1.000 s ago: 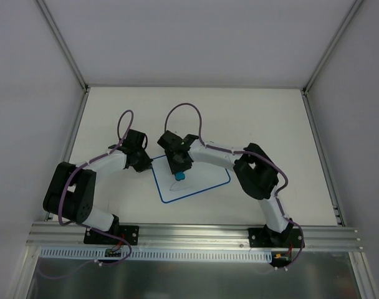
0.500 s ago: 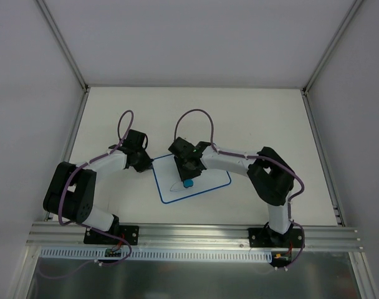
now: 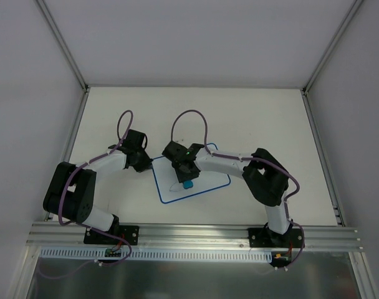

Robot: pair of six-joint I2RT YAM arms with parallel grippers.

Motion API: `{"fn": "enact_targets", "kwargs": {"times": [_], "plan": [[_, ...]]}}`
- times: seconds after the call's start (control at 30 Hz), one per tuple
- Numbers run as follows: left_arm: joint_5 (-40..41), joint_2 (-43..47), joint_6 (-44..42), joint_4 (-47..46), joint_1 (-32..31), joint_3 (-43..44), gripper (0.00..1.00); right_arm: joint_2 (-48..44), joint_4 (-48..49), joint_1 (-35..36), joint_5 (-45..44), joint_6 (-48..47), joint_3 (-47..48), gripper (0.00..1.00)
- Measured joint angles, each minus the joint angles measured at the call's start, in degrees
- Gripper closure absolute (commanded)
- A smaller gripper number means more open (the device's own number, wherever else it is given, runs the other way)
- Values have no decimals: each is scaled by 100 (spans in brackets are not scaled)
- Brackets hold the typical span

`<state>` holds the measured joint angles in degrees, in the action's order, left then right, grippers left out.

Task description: Erase the whiteboard

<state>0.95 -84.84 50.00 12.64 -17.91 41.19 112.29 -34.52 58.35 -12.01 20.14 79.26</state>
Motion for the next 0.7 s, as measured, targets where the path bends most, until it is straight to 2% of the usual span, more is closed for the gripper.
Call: {"fn": "enact_targets", "kwargs": {"times": [0.13,0.27,0.7], "plan": [[0,0,7,-4,2,0,100,487,2,494,37,-7,699,100],[4,13,17,-7,2,-11,100,664,24,761,68,-9,960,100],[17,52,92,-44,2,-59,100,704,260,802,378,-70,984,100]]}}
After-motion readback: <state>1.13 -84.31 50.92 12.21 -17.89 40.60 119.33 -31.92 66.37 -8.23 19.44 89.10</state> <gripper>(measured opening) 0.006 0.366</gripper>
